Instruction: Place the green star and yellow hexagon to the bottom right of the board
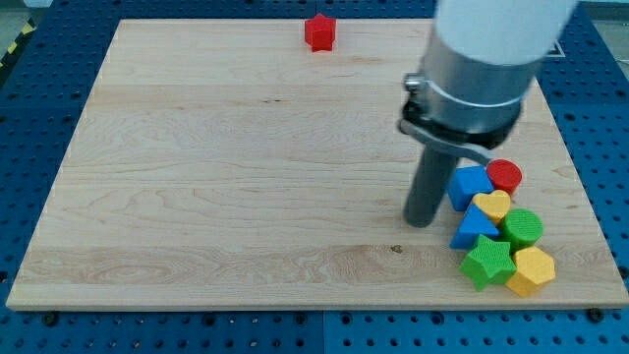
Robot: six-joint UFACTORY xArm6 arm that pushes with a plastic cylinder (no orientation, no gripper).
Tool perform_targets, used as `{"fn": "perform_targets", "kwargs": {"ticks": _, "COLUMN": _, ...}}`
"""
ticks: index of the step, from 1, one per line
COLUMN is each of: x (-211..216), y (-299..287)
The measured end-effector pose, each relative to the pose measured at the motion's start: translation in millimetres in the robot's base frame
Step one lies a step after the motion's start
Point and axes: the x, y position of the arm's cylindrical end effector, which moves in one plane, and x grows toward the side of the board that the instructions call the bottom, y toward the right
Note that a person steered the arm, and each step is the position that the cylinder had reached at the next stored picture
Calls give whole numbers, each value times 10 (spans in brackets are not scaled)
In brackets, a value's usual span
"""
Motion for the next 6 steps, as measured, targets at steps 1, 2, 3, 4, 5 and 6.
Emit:
{"fn": "perform_targets", "kwargs": {"ticks": 1, "x": 205, "y": -316}}
{"fn": "perform_targets", "kwargs": {"ticks": 2, "x": 575, "y": -268}}
{"fn": "perform_targets", "kwargs": {"ticks": 3, "x": 639, "y": 90}}
{"fn": "perform_targets", "kwargs": {"ticks": 4, "x": 655, "y": 593}}
{"fn": "perform_targets", "kwargs": {"ticks": 5, "x": 655, "y": 998}}
{"fn": "perform_targets", "kwargs": {"ticks": 6, "x": 699, "y": 999}}
